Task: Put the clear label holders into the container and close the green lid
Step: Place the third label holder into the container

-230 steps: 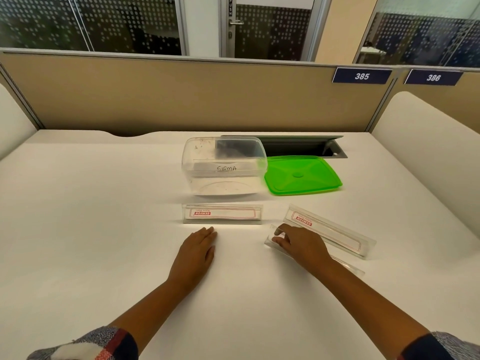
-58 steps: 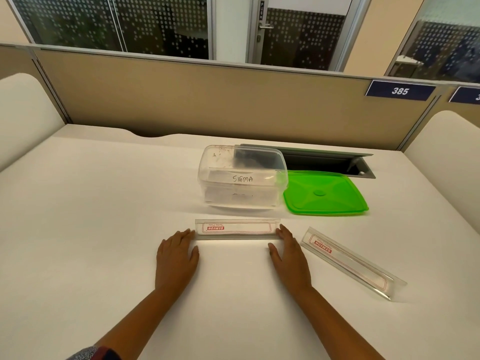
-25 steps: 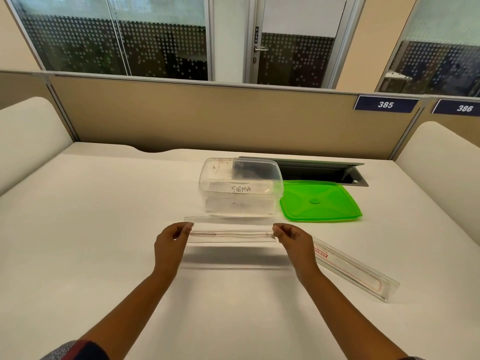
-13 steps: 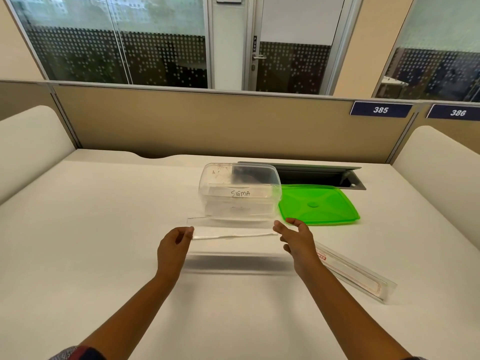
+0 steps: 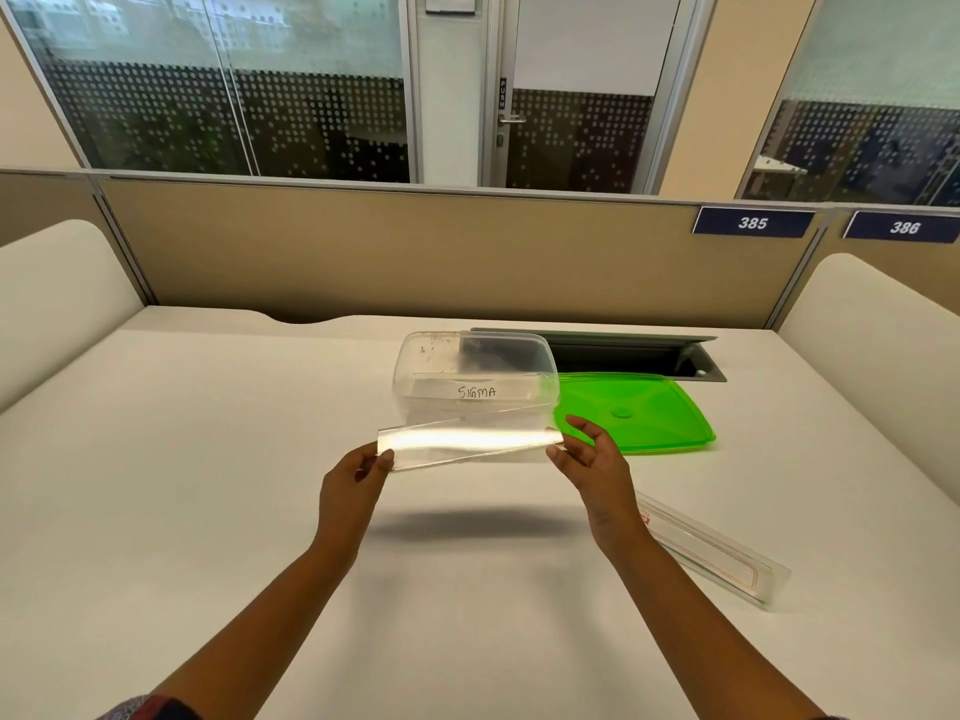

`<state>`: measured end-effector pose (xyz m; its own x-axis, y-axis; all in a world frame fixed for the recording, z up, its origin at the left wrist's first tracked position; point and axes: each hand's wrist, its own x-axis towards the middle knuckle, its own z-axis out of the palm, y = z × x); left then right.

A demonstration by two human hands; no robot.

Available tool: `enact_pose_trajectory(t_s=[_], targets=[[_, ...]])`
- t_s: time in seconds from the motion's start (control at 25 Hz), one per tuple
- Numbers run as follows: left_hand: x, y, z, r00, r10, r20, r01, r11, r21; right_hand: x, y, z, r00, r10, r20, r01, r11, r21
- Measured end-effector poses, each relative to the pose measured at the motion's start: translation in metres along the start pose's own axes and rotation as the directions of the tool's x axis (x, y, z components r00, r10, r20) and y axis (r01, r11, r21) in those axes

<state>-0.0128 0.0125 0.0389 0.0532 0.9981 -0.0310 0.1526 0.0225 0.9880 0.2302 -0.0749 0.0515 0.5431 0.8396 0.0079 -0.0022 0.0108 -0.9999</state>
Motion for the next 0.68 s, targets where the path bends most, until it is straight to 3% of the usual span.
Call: enact_pose_trajectory(t_s=[0.2,0.48,0.68], targets=[[0.004,0.02,-0.003,0.999,0.048,-0.014,-0.048,0.999,-0.005,0.008,-0.008,0.006,0.993,-0.109,-0.043,0.105,0.992,-0.072],[0.043,0.071,0.004,0.988,0.151,0.029,-0.151,0.989,0.001,0.058,-0.045,0.014,0.973,-0.217,-0.079,0.215,0.976,-0.026],[0.079,0.087,0.018,0.985,0.133,0.113,-0.139,0.989,0.053,0.095,-0.05,0.016,0.987,-0.132,-0.09,0.133,0.991,0.005]])
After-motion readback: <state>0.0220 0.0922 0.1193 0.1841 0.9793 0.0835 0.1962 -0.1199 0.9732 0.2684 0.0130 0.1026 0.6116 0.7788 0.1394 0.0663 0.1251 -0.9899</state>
